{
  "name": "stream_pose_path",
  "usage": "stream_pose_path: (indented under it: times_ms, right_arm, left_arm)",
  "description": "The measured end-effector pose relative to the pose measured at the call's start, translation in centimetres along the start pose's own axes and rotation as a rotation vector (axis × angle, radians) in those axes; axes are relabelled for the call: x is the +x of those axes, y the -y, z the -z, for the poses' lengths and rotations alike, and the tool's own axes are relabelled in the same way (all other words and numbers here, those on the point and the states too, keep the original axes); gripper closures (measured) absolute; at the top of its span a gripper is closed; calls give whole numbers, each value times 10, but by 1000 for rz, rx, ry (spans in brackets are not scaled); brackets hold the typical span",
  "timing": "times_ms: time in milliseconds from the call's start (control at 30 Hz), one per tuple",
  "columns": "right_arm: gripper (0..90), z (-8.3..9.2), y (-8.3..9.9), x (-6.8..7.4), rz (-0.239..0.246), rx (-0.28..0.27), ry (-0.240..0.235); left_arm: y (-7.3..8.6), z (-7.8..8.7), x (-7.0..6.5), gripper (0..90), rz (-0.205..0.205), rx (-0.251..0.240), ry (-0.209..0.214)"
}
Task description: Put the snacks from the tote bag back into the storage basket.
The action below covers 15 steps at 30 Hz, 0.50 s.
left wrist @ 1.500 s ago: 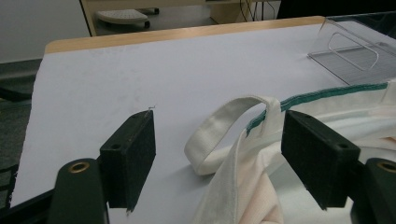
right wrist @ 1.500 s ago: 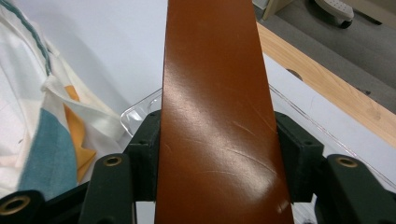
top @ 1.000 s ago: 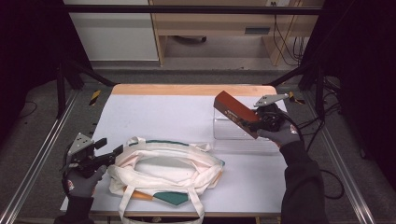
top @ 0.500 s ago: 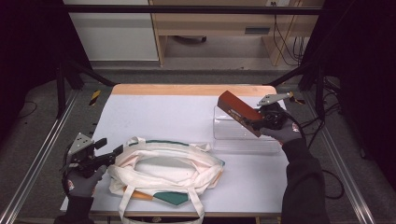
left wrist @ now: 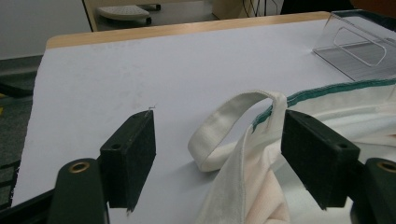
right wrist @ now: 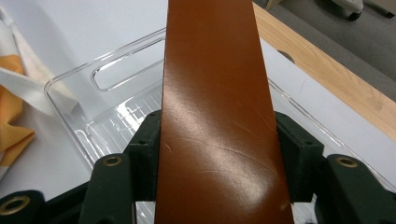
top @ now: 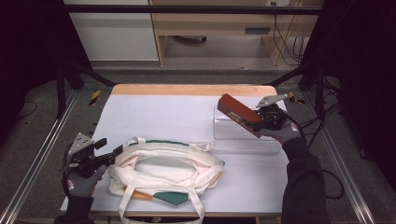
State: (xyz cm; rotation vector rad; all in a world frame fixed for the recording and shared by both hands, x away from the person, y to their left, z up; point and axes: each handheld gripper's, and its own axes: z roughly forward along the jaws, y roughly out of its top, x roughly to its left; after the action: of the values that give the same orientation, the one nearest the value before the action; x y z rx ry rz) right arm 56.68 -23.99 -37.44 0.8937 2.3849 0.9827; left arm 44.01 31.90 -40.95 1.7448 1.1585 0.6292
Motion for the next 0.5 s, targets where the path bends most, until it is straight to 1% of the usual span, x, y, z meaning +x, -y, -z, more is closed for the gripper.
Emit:
stream_pose_path:
  times_ms: [67,167,300,433,500]
  right_arm:
    - [435,-2,1,0,3,1,-1]
    - [435,-4,2,-1,-1,17,-5]
    - [434,-8,4,0,15,36,-11]
    - [435,-11,3,1,21,32,-11]
    - [435,-12,3,2,16,32,-12]
  left_arm:
    - [0,0,0,260,-1,0,0]
    - [0,0,0,260,-1,0,0]
    - [0,0,0,260,0,1,0]
    - [0,0,0,260,-2,0,0]
    - [0,0,0,260,-2,0,1]
